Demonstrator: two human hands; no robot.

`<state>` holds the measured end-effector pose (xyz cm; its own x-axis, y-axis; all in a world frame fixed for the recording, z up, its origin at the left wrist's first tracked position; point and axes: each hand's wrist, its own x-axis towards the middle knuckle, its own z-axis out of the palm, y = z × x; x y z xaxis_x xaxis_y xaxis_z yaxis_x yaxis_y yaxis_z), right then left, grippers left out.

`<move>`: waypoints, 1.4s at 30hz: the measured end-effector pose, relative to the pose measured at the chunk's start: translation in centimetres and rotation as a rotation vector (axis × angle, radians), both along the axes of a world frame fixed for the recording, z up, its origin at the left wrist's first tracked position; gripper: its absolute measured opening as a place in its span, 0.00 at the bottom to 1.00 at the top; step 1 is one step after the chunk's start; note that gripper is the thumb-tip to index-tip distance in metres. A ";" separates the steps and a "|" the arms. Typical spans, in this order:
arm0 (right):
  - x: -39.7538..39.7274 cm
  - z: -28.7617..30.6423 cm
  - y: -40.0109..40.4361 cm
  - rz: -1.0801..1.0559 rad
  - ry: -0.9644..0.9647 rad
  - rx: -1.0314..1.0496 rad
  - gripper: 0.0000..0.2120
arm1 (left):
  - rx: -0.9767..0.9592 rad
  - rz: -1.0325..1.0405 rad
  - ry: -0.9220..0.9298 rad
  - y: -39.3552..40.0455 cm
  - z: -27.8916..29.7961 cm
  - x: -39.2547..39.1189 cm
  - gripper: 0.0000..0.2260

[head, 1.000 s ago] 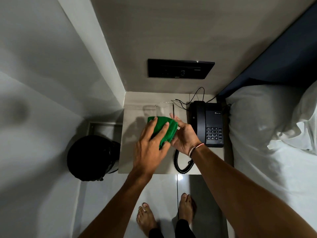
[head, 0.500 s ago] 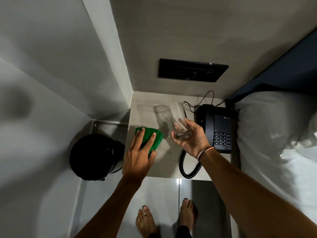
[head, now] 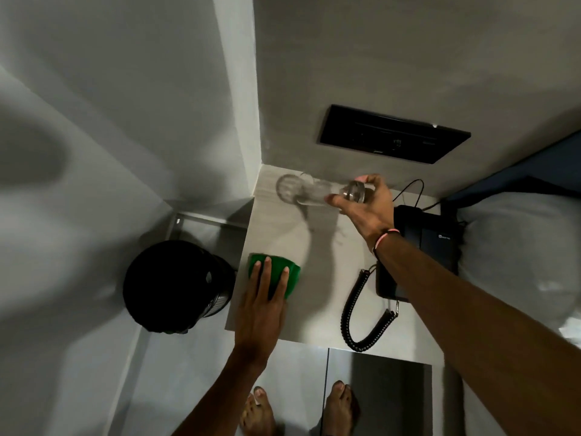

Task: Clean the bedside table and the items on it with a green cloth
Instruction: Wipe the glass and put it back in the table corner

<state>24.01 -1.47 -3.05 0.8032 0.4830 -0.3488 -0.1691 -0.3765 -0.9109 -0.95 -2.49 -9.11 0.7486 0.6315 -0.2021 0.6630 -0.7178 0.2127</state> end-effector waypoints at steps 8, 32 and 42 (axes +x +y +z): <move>-2.1 -0.5 7.0 0.473 -0.636 -0.289 0.29 | 0.085 0.008 -0.018 -0.4 -2.1 -0.3 0.31; -3.2 -1.9 12.9 0.637 -0.788 -0.358 0.29 | 0.272 0.013 -0.145 -0.9 -6.4 -1.2 0.31; -3.2 -0.9 11.6 0.720 -0.834 -0.402 0.33 | 0.219 0.011 -0.113 -1.0 -5.8 -1.2 0.27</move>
<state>20.80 10.09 -4.00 0.4417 0.8940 -0.0749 0.7933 -0.4282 -0.4327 -2.16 -3.45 -14.89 0.7512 0.6596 0.0249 0.6522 -0.7475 0.1259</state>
